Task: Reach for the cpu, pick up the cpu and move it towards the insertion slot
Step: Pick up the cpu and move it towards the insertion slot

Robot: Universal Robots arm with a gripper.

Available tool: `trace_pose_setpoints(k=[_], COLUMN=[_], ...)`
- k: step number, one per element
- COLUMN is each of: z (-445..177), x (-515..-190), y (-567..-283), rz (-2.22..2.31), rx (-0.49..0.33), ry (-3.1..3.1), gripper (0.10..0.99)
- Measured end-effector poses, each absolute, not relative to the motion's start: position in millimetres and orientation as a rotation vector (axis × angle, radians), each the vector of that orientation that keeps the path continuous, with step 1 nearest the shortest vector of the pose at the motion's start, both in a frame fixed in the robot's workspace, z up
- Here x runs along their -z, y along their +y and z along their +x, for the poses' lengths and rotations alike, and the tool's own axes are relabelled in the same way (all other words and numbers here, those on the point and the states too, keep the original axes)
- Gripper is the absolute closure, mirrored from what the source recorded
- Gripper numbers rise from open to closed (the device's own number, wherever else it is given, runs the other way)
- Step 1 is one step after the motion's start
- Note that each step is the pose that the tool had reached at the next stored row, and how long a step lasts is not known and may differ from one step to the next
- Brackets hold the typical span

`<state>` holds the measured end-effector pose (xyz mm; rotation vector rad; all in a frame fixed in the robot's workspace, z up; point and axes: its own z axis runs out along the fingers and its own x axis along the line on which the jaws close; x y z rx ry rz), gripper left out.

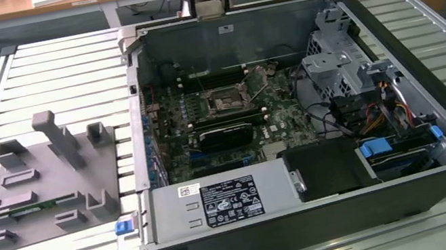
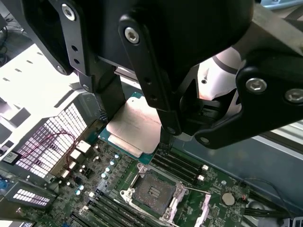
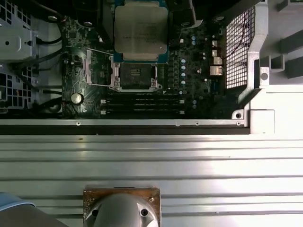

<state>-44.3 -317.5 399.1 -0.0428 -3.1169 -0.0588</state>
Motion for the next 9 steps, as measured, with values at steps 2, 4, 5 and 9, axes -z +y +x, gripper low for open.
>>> trace_pose_setpoints(k=[2,4,5,9], z=[-44.3,-44.3,-44.3,-44.3], x=[-399.0,-398.9,-398.9,-398.9], y=[-317.5,-317.5,-317.5,-317.5], rz=[-0.061,-0.069,-0.07,-0.073], rx=[0.059,0.059,0.059,0.059], ry=[-3.117,-3.117,-3.117,-3.117], gripper=[0.541,0.541,0.541,0.541])
